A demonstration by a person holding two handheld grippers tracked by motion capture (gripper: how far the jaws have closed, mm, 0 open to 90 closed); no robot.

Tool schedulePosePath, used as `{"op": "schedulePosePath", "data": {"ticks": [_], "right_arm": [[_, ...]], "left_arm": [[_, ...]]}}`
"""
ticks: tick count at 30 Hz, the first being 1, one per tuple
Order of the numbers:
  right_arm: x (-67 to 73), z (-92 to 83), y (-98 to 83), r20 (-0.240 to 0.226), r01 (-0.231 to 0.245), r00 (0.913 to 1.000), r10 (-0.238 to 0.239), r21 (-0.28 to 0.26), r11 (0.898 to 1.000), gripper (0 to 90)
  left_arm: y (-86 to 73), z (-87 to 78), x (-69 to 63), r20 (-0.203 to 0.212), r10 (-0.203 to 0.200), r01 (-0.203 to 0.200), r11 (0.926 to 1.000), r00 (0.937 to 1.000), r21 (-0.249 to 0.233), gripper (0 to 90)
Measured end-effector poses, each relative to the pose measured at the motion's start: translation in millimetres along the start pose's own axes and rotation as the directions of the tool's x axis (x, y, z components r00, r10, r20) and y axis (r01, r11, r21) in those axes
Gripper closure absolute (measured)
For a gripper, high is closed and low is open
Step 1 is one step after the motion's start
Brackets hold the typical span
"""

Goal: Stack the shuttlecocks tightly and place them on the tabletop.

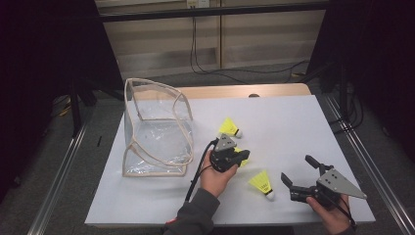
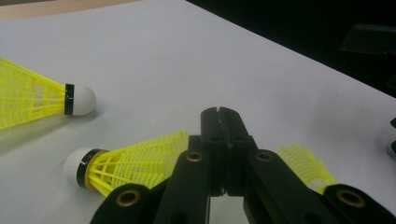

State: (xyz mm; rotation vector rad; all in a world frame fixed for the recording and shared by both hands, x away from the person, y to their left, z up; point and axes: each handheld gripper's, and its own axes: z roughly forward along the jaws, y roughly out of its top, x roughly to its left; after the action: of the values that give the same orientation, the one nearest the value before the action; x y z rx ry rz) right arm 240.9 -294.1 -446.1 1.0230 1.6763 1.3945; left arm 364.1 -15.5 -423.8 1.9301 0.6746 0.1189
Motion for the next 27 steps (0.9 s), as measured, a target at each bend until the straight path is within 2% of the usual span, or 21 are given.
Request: {"op": "schedulePosePath", "data": {"ticks": [9, 13, 19, 27], "right_arm": [[0.0, -0.1, 0.2, 0.0, 0.005, 1.0, -0.005, 0.003, 1.0, 2.1], [-0.2, -0.2, 0.0, -0.003, 0.001, 1.0, -0.001, 0.003, 1.0, 2.1], [0.0, -0.1, 0.0, -0.001, 0.002, 1.0, -0.002, 0.004, 1.0, 2.1], [-0.1, -0.2, 0.0, -0.003, 0.002, 1.0, -0.002, 0.004, 1.0, 2.1]], "left_arm": [[10.0, -4.5, 1.2, 0.009, -0.007, 0.008, 0.9998, 0.9999, -0.02, 89.5], [11.1, -6.5, 5.2, -0.019, -0.003, 0.002, 0.9994, 0.9998, -0.035, 88.4], [10.5, -8.6, 11.1, -0.037, -0.017, 0.015, 0.9987, 0.9992, -0.05, 87.0], [7.6, -7.6, 14.0, -0.07, 0.0, -0.002, 0.9994, 0.9975, -0.034, 81.6]]}}
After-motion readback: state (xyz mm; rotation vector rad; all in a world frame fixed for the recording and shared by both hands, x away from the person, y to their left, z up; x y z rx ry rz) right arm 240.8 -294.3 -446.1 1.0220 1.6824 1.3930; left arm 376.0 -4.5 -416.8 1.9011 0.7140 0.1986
